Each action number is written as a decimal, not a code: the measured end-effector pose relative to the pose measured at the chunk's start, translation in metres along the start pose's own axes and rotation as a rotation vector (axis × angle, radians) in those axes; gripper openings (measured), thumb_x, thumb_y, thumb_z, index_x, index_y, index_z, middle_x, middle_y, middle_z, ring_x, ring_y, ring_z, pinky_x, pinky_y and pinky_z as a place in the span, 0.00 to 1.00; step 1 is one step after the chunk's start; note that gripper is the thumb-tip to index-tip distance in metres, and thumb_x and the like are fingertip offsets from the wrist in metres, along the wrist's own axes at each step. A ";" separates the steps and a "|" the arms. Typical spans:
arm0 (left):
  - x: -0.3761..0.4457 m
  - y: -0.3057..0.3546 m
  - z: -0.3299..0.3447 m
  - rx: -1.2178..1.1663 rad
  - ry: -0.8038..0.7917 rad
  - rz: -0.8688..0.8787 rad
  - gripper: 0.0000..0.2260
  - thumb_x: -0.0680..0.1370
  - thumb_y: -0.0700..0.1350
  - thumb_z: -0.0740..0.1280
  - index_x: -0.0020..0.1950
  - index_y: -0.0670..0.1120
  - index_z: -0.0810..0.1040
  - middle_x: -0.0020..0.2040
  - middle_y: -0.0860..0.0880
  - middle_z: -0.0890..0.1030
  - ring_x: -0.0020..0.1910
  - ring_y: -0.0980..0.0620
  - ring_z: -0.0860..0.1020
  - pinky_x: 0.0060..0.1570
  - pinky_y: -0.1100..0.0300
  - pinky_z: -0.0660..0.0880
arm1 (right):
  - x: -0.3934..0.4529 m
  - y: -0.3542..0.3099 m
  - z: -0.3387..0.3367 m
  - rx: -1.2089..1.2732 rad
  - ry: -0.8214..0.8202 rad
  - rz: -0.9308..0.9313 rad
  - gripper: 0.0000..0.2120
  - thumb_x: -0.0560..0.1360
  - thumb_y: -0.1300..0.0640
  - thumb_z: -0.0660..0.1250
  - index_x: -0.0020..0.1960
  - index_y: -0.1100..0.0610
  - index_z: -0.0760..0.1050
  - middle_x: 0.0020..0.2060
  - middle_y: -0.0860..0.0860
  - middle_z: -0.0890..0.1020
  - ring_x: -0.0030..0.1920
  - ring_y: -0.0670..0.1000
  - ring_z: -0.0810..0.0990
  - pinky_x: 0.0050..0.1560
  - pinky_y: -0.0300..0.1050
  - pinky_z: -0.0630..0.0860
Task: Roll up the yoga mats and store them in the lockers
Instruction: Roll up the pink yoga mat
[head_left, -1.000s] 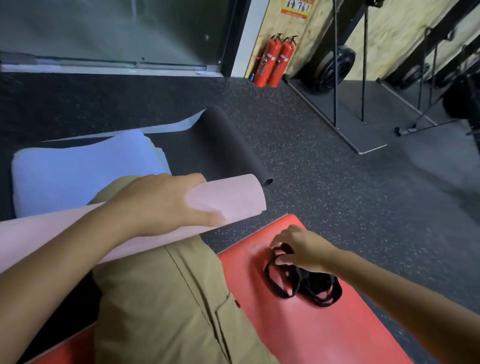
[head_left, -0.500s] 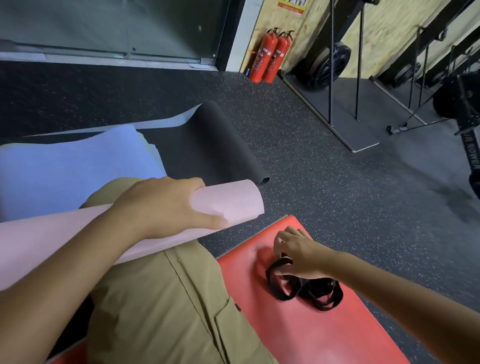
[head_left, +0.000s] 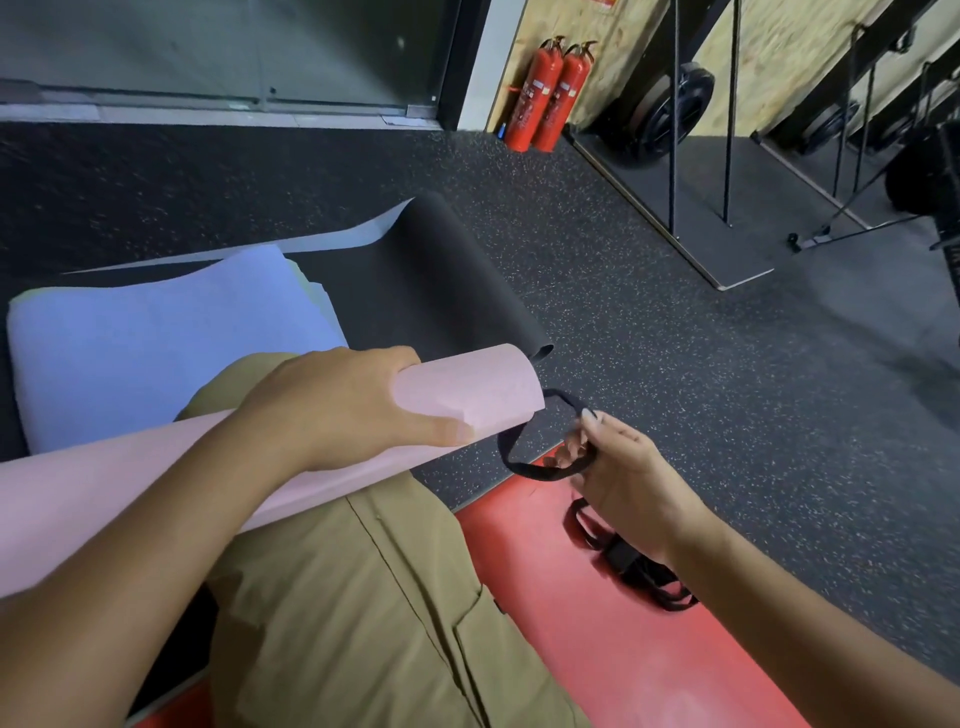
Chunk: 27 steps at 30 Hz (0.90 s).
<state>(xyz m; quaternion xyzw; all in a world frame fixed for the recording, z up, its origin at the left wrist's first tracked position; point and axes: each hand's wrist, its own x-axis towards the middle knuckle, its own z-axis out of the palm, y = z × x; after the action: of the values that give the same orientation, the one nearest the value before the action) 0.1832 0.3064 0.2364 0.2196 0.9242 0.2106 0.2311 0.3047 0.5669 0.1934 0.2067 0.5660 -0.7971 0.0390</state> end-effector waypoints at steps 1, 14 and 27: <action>0.000 0.000 0.000 0.000 0.003 0.001 0.28 0.65 0.79 0.64 0.52 0.59 0.73 0.45 0.58 0.80 0.46 0.55 0.77 0.45 0.56 0.74 | 0.000 -0.002 0.005 0.068 -0.004 0.011 0.11 0.81 0.54 0.62 0.43 0.57 0.76 0.38 0.53 0.75 0.37 0.50 0.77 0.42 0.40 0.78; -0.010 -0.002 -0.002 -0.006 0.037 -0.015 0.29 0.66 0.79 0.64 0.56 0.62 0.71 0.45 0.58 0.78 0.46 0.54 0.75 0.40 0.57 0.69 | 0.010 0.006 0.032 0.066 -0.090 -0.036 0.23 0.76 0.69 0.67 0.70 0.59 0.74 0.60 0.56 0.80 0.49 0.50 0.82 0.49 0.44 0.82; -0.017 -0.006 -0.010 -0.034 0.022 -0.048 0.28 0.67 0.78 0.64 0.57 0.61 0.71 0.46 0.58 0.78 0.42 0.62 0.71 0.36 0.61 0.64 | 0.023 0.012 0.044 0.107 -0.234 -0.062 0.34 0.73 0.66 0.74 0.77 0.57 0.67 0.75 0.60 0.70 0.64 0.58 0.78 0.59 0.54 0.81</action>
<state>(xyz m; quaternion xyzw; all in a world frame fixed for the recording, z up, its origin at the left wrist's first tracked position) 0.1897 0.2906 0.2471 0.1910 0.9279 0.2231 0.2298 0.2749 0.5260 0.1860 0.0965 0.5203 -0.8457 0.0691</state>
